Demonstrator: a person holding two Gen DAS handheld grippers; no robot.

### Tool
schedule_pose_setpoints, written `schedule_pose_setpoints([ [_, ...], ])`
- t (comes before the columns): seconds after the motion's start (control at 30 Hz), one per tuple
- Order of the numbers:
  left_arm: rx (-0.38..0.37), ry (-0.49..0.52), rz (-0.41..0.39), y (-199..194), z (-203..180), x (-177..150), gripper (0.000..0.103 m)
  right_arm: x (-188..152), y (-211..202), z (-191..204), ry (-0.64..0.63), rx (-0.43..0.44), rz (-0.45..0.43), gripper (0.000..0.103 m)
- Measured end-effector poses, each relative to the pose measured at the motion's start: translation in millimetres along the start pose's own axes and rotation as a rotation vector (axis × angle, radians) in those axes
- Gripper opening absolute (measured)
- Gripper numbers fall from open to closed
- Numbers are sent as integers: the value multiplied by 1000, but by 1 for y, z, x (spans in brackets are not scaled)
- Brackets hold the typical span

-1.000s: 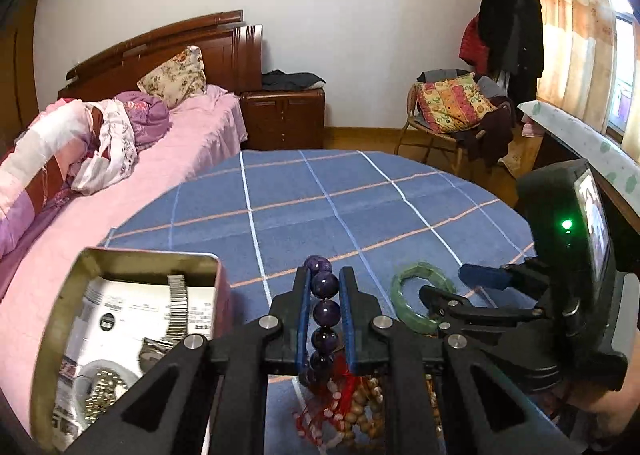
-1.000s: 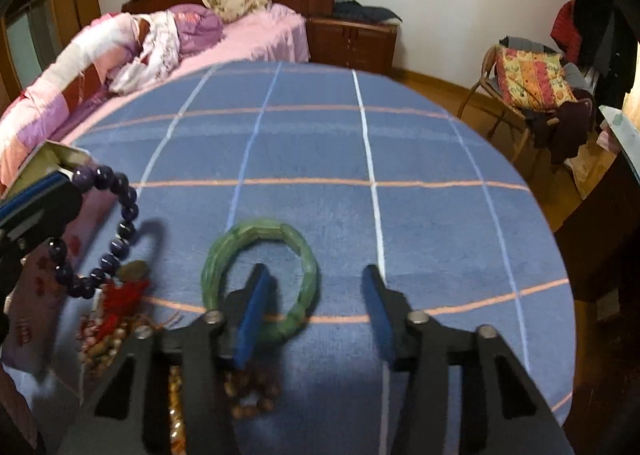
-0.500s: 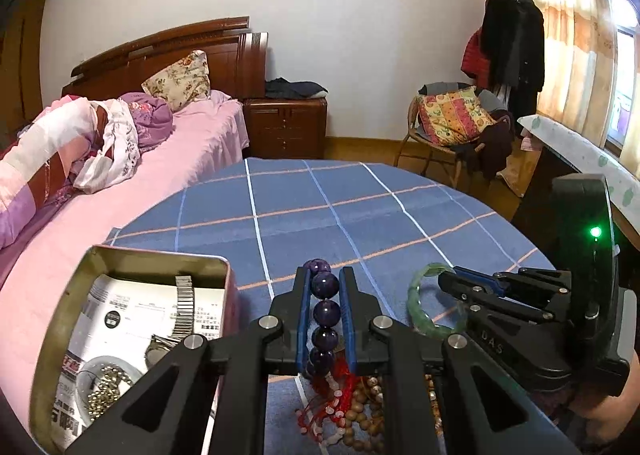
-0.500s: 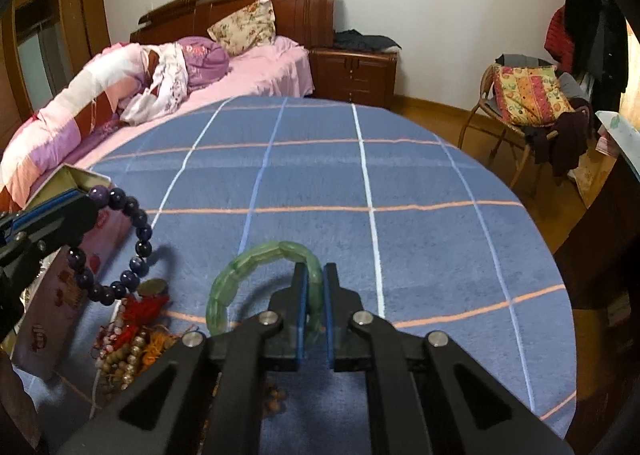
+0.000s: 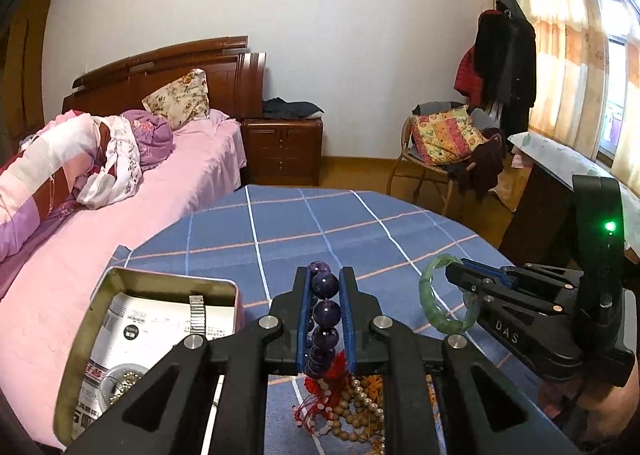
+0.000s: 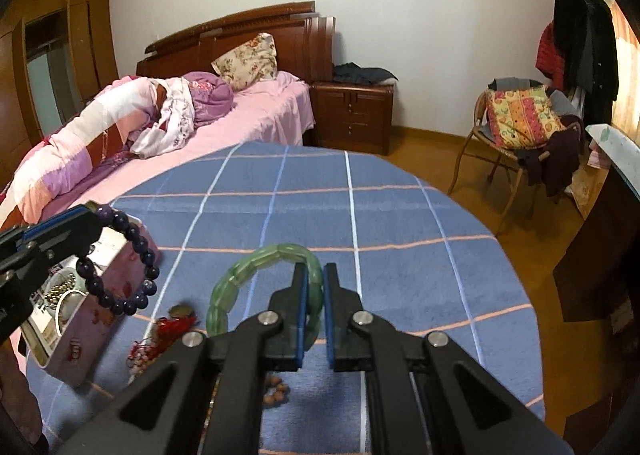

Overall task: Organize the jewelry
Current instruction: 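Grasp the green jade bangle with the right gripper while the left gripper holds the purple bracelet, then carry the purple bracelet and green bangle over the tin with both grippers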

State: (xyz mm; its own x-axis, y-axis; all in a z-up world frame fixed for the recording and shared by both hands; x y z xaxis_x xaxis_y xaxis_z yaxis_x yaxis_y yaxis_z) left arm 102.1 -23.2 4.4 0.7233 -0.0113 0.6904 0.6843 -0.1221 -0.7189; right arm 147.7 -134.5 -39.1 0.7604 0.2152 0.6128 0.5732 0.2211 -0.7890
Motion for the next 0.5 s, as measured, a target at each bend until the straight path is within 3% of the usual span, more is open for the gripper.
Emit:
schedule_pose_setpoints([
  [0.5, 18, -19, -40, -22, 11, 4, 14, 3, -18, 24, -56, 56, -49, 9],
])
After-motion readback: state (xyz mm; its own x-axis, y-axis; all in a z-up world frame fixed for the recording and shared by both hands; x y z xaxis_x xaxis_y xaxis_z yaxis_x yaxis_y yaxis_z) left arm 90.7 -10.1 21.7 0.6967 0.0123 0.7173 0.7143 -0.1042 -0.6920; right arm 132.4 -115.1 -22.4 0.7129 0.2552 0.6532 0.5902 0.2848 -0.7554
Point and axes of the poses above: each gripper's, at about its wrist camera, not at the fingertips, and y roughly the way its jaws point, z to its left, x to its top, the point moved 1 cm from there along y, roughly the way its jaws point, and after that the axes turned 15 degrees about z, right-handed, at the moved point
